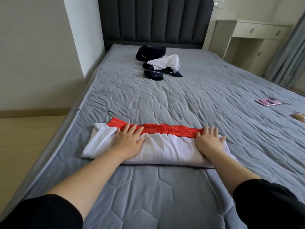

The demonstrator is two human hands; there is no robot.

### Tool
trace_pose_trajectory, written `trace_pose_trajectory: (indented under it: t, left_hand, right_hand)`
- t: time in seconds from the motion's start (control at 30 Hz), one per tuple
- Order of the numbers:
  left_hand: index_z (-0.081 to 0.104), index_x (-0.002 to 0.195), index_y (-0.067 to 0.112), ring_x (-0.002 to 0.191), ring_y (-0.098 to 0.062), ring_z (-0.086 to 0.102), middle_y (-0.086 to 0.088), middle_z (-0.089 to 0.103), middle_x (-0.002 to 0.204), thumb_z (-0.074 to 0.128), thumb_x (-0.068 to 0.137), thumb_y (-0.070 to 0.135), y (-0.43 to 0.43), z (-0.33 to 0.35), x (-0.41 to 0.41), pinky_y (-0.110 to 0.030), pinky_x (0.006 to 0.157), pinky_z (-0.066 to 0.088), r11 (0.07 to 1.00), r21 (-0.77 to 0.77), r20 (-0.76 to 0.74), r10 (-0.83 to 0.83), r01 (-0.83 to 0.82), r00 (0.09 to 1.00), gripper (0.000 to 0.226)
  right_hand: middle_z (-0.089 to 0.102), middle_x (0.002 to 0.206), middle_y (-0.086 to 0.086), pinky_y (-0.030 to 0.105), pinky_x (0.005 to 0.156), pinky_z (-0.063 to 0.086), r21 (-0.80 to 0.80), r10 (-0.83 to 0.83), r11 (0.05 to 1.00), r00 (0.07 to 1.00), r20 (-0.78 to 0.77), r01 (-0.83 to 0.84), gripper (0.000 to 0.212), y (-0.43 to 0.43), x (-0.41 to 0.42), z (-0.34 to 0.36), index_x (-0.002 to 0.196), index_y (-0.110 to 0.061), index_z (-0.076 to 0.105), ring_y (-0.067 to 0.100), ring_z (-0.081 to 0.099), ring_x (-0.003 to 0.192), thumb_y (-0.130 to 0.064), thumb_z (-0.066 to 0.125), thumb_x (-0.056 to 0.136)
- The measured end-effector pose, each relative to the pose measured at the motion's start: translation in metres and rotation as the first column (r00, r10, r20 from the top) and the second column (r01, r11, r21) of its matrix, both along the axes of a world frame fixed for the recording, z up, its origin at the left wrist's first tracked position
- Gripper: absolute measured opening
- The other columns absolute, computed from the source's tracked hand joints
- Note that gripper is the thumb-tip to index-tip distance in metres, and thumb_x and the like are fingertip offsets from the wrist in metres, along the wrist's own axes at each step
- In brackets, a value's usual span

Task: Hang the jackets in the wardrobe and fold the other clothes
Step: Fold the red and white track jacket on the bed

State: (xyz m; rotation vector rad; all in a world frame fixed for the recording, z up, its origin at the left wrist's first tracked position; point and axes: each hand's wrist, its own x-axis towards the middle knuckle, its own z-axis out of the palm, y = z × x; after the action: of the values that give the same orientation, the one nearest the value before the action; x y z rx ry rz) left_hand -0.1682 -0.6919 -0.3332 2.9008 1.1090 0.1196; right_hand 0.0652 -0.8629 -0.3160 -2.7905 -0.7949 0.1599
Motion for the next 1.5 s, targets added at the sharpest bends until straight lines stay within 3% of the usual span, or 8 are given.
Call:
trace_pose_trajectory:
  t: [0.17,0.37,0.53,0.6,0.8,1.07,1.3,1.5]
  left_hand:
    - [0.022,0.147,0.030,0.145,-0.024,0.000,-0.001,0.012,0.158,0.023,0.087,0.071,0.031,0.006,-0.025,-0.053,0.113,0.008,0.954,0.012,0.045,0.300,-0.301,0.953,0.073]
    - [0.015,0.149,0.014,0.141,-0.029,0.021,-0.012,0.022,0.154,0.048,0.056,0.090,0.060,0.019,-0.054,-0.042,0.112,0.023,0.753,-0.342,0.023,0.605,-0.562,0.796,0.125]
    - [0.037,0.141,0.006,0.130,-0.029,0.044,-0.014,0.042,0.144,0.068,0.071,0.063,0.064,0.027,-0.071,-0.032,0.103,0.036,0.632,-0.604,0.087,0.659,-0.486,0.747,0.096]
    - [0.046,0.134,0.006,0.123,-0.028,0.049,-0.013,0.050,0.137,0.073,0.074,0.050,0.065,0.030,-0.075,-0.033,0.103,0.038,0.473,-0.813,0.108,0.695,-0.339,0.711,0.079]
    - [0.055,0.121,0.006,0.086,-0.027,0.062,-0.016,0.065,0.102,0.070,0.082,0.020,0.051,0.040,-0.082,-0.031,0.068,0.050,0.197,-0.977,0.101,0.757,-0.078,0.646,0.044]
    - [0.058,0.117,0.001,0.079,-0.026,0.062,-0.016,0.064,0.094,0.068,0.073,0.005,0.055,0.069,-0.090,-0.028,0.064,0.049,0.326,-0.941,0.319,0.758,0.093,0.569,0.045]
    - [0.059,0.095,0.008,0.066,-0.022,0.062,-0.011,0.062,0.080,0.062,0.077,0.000,0.058,0.095,-0.100,-0.026,0.057,0.049,0.393,-0.905,0.419,0.768,0.159,0.484,0.020]
    - [0.057,0.082,0.007,0.048,-0.014,0.064,-0.007,0.064,0.063,0.063,0.074,-0.003,0.060,0.130,-0.105,-0.022,0.042,0.049,0.518,-0.831,0.555,0.749,0.201,0.363,0.014]
  right_hand:
    - [0.009,0.158,0.008,0.036,0.116,0.006,0.451,0.243,0.873,0.967,-0.075,-0.185,0.054,0.049,-0.053,0.024,0.149,-0.007,0.017,0.019,0.006,0.146,-0.025,0.033,0.101]
    - [0.030,0.152,0.002,0.019,0.104,0.018,0.752,0.414,0.655,0.797,-0.440,0.075,0.047,0.077,-0.112,0.017,0.146,-0.011,0.030,0.015,0.026,0.140,-0.028,0.032,0.102]
    - [0.035,0.150,-0.001,0.015,0.098,0.020,0.743,0.353,0.644,0.789,-0.502,0.184,0.045,0.068,-0.112,-0.004,0.145,-0.015,0.032,0.013,0.030,0.137,-0.028,0.032,0.102]
    - [0.034,0.150,-0.002,0.017,0.099,0.020,0.739,0.363,0.650,0.783,-0.505,0.175,0.046,0.069,-0.113,-0.002,0.145,-0.017,0.031,0.013,0.030,0.137,-0.029,0.032,0.101]
    - [0.024,0.154,0.000,0.016,0.102,0.013,0.778,0.428,0.624,0.799,-0.424,0.078,0.047,0.084,-0.132,0.009,0.148,-0.012,0.024,0.013,0.019,0.142,-0.025,0.029,0.102]
    - [0.019,0.156,0.003,0.018,0.111,0.008,0.827,0.377,0.558,0.867,-0.325,0.068,0.047,0.091,-0.156,0.006,0.146,-0.008,0.026,0.012,0.013,0.144,-0.015,0.033,0.100]
    - [0.030,0.152,0.002,0.026,0.110,0.017,0.777,0.413,0.599,0.756,-0.509,0.196,0.049,0.121,-0.179,0.012,0.147,-0.012,0.027,0.017,0.026,0.140,-0.028,0.032,0.101]
    - [0.053,0.134,0.007,0.039,0.109,0.033,0.676,0.537,0.548,0.414,-0.736,0.492,0.043,0.151,-0.211,0.024,0.130,-0.009,0.051,0.021,0.048,0.124,-0.034,0.036,0.098]
